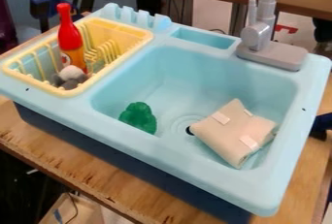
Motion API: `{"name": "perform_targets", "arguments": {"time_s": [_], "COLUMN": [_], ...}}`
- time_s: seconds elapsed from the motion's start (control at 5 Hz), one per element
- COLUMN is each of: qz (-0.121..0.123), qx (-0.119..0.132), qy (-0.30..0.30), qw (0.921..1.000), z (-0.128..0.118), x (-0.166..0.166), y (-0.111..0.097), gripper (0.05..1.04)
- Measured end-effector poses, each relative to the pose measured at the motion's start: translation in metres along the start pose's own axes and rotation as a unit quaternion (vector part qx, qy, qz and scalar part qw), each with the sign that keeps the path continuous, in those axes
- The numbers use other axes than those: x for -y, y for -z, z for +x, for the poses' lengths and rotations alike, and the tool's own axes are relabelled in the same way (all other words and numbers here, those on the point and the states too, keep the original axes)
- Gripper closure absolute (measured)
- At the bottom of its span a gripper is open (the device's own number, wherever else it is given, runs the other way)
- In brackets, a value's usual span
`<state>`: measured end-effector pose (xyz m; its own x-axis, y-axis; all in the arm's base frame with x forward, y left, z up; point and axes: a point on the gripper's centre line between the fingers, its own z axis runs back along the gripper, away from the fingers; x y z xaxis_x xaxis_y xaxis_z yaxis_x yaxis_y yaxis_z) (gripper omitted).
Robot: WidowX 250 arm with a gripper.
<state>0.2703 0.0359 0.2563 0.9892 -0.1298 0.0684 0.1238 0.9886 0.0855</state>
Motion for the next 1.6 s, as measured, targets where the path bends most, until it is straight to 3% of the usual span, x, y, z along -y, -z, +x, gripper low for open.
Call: {"name": "perform_targets", "arguments": {"time_s": [0.2, 0.6, 1.0, 1.2, 1.4, 1.6], "qz": [-0.005, -0.055, -0.067, -0.065, -0.065, -0.065], "qx": [-0.015, -0.022, -0.014, -0.015, -0.029, -0.010], "qy": [-0.001, 0.064, 0.108, 0.096, 0.103, 0.101], "qw": [0.9999, 0.9961, 0.9918, 0.9931, 0.9922, 0.9927], "z": [0.000, -0.009, -0.006, 0.010, 0.020, 0.030], "x": [0.002, 0.078, 0.120, 0.126, 0.131, 0.133], "y": [0.009, 0.036, 0.068, 0.091, 0.118, 0.129], "gripper": [0.082, 0.082, 0.082, 0.082, 0.082, 0.082]}}
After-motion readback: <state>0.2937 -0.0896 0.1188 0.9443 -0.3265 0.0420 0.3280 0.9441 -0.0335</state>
